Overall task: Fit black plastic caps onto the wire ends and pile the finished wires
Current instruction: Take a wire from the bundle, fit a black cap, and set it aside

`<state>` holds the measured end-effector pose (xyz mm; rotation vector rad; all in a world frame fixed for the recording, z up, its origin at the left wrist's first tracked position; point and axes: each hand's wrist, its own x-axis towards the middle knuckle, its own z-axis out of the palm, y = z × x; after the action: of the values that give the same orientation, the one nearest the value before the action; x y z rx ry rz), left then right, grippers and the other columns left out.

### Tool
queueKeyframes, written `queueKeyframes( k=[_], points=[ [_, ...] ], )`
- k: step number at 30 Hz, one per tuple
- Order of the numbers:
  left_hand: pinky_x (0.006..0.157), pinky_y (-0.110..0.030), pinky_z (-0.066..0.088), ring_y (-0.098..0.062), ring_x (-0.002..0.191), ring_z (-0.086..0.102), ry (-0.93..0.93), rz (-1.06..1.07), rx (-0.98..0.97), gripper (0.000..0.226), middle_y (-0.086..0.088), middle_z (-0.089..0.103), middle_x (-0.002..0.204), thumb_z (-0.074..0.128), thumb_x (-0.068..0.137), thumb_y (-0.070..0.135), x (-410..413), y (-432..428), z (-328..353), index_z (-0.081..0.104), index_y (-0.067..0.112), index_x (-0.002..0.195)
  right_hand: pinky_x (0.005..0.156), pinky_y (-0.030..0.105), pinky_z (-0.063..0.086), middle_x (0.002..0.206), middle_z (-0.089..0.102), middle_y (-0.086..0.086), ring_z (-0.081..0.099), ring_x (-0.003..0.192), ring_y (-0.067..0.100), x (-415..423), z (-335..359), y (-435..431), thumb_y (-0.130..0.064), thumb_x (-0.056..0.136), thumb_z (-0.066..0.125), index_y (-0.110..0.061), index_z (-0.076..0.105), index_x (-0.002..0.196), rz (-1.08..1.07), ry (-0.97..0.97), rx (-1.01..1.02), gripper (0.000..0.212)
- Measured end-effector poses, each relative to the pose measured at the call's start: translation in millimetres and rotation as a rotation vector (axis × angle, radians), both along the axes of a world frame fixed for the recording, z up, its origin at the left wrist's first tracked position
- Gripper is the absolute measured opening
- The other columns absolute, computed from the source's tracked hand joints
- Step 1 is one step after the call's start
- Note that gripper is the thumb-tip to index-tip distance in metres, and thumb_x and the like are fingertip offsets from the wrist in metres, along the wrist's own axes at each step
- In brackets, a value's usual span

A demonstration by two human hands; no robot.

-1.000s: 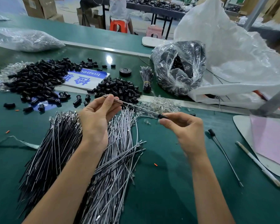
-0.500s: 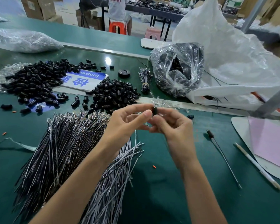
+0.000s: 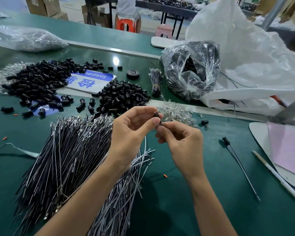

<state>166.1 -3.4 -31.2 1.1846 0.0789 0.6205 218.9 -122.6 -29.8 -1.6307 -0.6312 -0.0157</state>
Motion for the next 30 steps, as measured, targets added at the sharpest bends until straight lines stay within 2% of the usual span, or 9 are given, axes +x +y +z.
queueKeyframes(
  k=[4, 8, 13, 17, 23, 30],
  points=[
    [0.076, -0.02, 0.055, -0.013, 0.083, 0.071, -0.005, 0.01, 0.044, 0.024, -0.005, 0.076, 0.089, 0.073, 0.074, 0.013, -0.7, -3.1, -0.9, 0.07, 0.011, 0.098, 0.057, 0.017, 0.052, 0.066, 0.073, 0.0, 0.069, 0.056, 0.014, -3.0, -1.9, 1.9, -0.002, 0.085, 0.071, -0.015, 0.075, 0.081, 0.009, 0.039, 0.081, 0.014],
    [0.081, -0.023, 0.054, -0.016, 0.088, 0.071, -0.011, 0.005, 0.086, 0.024, -0.006, 0.076, 0.091, 0.074, 0.075, 0.015, -2.2, -2.0, -1.6, 0.072, 0.013, 0.098, 0.06, 0.02, 0.055, 0.071, 0.074, 0.002, 0.072, 0.06, 0.018, -4.7, -1.2, 1.9, -0.003, 0.083, 0.073, -0.018, 0.075, 0.084, 0.06, 0.137, 0.173, 0.015],
    [0.079, -0.025, 0.054, -0.016, 0.085, 0.071, -0.02, -0.009, 0.038, 0.012, -0.005, 0.076, 0.087, 0.071, 0.079, 0.011, -3.5, 0.2, -0.7, 0.076, 0.015, 0.09, 0.062, 0.022, 0.056, 0.075, 0.075, 0.005, 0.072, 0.063, 0.02, -6.3, 0.4, 0.7, -0.019, 0.076, 0.076, -0.018, 0.077, 0.086, 0.128, 0.174, 0.226, 0.01],
    [0.078, -0.023, 0.052, -0.015, 0.084, 0.07, -0.032, 0.052, 0.006, 0.012, -0.003, 0.076, 0.085, 0.074, 0.076, 0.022, -4.0, 3.6, 1.5, 0.078, 0.015, 0.084, 0.061, 0.021, 0.055, 0.073, 0.075, 0.005, 0.072, 0.062, 0.018, -7.2, 1.0, 0.6, -0.021, 0.075, 0.076, -0.018, 0.076, 0.084, 0.144, 0.169, 0.216, 0.01],
    [0.083, -0.028, 0.055, -0.015, 0.083, 0.069, -0.021, 0.048, 0.023, 0.014, -0.003, 0.076, 0.087, 0.068, 0.08, 0.017, -2.0, 3.9, 0.3, 0.077, 0.012, 0.089, 0.061, 0.02, 0.055, 0.073, 0.075, 0.007, 0.072, 0.062, 0.018, -7.1, -0.9, 0.8, -0.02, 0.075, 0.075, -0.014, 0.075, 0.086, 0.139, 0.19, 0.224, 0.013],
    [0.078, -0.023, 0.055, -0.015, 0.081, 0.071, -0.044, 0.059, 0.038, 0.011, -0.003, 0.076, 0.086, 0.068, 0.08, 0.013, -2.7, 3.4, 0.2, 0.073, 0.009, 0.089, 0.062, 0.023, 0.056, 0.073, 0.075, 0.007, 0.072, 0.063, 0.021, -7.0, -3.5, 1.5, -0.023, 0.075, 0.076, -0.013, 0.074, 0.086, 0.142, 0.192, 0.228, 0.015]
  ],
)
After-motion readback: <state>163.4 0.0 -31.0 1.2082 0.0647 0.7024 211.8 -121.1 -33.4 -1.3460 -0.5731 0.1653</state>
